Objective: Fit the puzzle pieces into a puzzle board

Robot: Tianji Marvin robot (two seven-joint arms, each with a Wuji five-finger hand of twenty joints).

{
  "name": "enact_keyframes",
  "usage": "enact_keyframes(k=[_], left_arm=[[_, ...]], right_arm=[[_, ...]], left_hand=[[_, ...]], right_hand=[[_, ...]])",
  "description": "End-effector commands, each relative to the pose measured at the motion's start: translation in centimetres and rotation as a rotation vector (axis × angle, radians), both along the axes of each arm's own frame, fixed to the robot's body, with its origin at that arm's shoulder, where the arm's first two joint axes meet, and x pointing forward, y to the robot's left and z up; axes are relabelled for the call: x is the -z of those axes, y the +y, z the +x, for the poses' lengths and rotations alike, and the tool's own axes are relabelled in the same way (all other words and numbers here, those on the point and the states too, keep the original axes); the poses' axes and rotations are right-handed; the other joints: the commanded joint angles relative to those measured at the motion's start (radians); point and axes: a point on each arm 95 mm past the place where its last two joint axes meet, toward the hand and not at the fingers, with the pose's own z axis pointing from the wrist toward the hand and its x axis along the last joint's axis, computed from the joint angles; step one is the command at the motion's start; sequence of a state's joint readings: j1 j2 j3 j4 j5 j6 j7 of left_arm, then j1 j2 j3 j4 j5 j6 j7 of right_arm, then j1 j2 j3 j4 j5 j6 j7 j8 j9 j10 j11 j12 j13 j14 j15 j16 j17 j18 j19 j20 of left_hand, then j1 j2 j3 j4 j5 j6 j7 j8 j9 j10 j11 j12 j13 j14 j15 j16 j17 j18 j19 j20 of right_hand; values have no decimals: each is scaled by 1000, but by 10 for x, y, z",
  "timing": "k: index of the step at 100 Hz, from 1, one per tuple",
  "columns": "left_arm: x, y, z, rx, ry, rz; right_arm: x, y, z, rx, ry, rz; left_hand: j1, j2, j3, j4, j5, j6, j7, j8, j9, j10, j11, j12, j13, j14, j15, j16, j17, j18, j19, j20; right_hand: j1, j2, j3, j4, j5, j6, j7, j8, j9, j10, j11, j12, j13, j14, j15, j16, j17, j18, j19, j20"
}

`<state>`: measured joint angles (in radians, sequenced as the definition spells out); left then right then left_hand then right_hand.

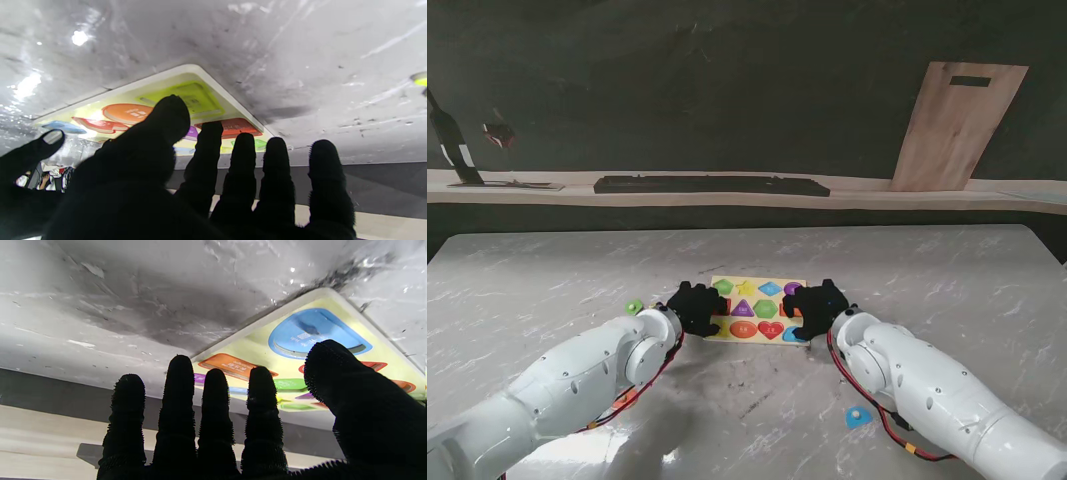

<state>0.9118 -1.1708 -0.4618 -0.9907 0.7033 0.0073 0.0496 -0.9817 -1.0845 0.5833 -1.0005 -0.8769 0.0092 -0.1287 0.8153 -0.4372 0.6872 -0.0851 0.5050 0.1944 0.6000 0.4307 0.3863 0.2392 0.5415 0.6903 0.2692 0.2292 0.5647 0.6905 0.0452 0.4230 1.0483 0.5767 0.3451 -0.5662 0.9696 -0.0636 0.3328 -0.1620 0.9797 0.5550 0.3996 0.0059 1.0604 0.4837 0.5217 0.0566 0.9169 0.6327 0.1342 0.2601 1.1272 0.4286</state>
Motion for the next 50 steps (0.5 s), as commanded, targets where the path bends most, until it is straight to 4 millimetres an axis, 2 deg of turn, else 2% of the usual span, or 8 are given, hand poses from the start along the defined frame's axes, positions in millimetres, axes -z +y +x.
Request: enact_keyframes(k=[1, 3, 7, 15, 17, 25, 32, 50], left_arm=[[4, 8, -1, 10, 30, 45], [5, 9, -2, 14, 36, 54], [5, 10, -3, 24, 49, 74], [5, 12, -7, 38, 71, 100], [5, 12, -8, 41, 76, 105], [6, 14, -12, 59, 96, 130], [8, 15, -17, 79, 119, 152], [14, 15, -32, 112, 154, 180]], right_arm=[[7, 9, -3, -13, 28, -9], [7, 10, -3, -16, 33, -11], [9, 11, -4, -25, 45, -17], [11, 13, -6, -52, 69, -29], [12, 14, -7, -59, 74, -32], [14, 15, -11, -89, 87, -45], [16, 17, -15, -112, 98, -48], [24, 20, -30, -167, 142, -58]], left_hand=[[12, -13, -14, -2, 82, -42, 42, 11, 8, -8, 13, 12, 1, -21, 23, 13, -1, -119, 33, 10], [26, -27, -19, -21, 92, -43, 56, 12, 12, -7, 13, 12, 1, -21, 23, 13, -1, -118, 34, 8], [44, -47, -30, -41, 99, -50, 88, 20, 20, -9, 17, 13, 3, -22, 24, 12, -1, -118, 36, 4], [79, -101, -46, -68, 118, -62, 173, 43, 49, -9, 29, 19, 12, -22, 29, 15, 2, -118, 40, 1], [87, -108, -51, -75, 120, -63, 195, 41, 53, -9, 31, 21, 13, -21, 33, 18, 2, -117, 40, 1], [104, -132, -70, -86, 119, -71, 293, 24, 64, -13, 39, 30, 16, -25, 38, 27, 3, -119, 41, -1], [104, -141, -73, -88, 119, -72, 325, 30, 65, -12, 41, 33, 10, -27, 40, 31, -1, -118, 37, -4], [95, -134, -75, -90, 119, -74, 359, 39, 69, -12, 39, 33, 12, -26, 41, 35, -2, -119, 36, -5]], right_hand=[[22, 17, 5, -15, 47, 8, -45, -32, 2, 25, 32, 10, 3, 2, 29, 13, -9, 28, 35, 16], [28, 14, 9, -15, 60, 5, -40, -31, 7, 25, 33, 10, 5, 2, 30, 12, -8, 28, 36, 15], [39, 4, 18, -14, 89, -4, -31, -30, 17, 23, 33, 10, 9, 1, 32, 11, -9, 28, 37, 15], [50, -29, 53, -21, 143, -25, -18, -30, 38, 20, 30, 10, 17, 2, 32, 6, -9, 28, 40, 10], [56, -48, 66, -48, 156, -34, -1, -71, 46, 19, 28, 12, 20, 2, 32, 3, -9, 29, 42, 6], [76, -94, 85, -97, 187, -50, 29, -130, 72, 15, 26, 13, 38, 4, 31, 1, -5, 32, 43, 2], [86, -108, 88, -121, 200, -53, 55, -159, 90, 11, 28, 15, 50, 6, 35, 2, -2, 35, 42, 1], [100, -126, 90, -145, 217, -63, 96, -187, 113, 8, 32, 18, 70, 3, 42, 4, 12, 39, 48, 2]])
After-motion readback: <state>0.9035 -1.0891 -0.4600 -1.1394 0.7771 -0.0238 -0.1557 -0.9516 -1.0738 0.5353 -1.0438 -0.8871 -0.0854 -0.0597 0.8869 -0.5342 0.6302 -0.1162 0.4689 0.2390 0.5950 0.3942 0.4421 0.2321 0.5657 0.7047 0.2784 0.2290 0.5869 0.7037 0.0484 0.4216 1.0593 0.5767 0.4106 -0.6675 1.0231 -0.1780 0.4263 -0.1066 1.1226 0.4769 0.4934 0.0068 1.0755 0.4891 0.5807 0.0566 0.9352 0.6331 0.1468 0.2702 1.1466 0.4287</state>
